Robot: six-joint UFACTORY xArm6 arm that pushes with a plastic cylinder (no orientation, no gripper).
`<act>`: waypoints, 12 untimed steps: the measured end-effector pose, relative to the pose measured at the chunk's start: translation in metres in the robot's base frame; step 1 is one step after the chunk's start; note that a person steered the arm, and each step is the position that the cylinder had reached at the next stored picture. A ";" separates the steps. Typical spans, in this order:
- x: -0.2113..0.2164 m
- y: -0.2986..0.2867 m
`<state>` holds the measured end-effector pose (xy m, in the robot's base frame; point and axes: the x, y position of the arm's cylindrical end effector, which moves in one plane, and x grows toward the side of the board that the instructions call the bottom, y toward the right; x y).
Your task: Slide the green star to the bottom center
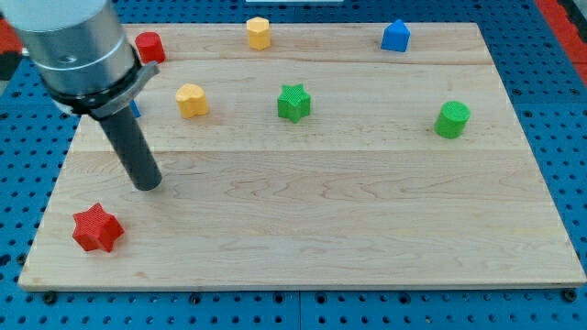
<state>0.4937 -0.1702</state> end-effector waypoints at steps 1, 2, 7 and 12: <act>0.000 -0.003; 0.000 -0.004; -0.146 0.113; -0.088 0.219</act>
<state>0.4054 0.0492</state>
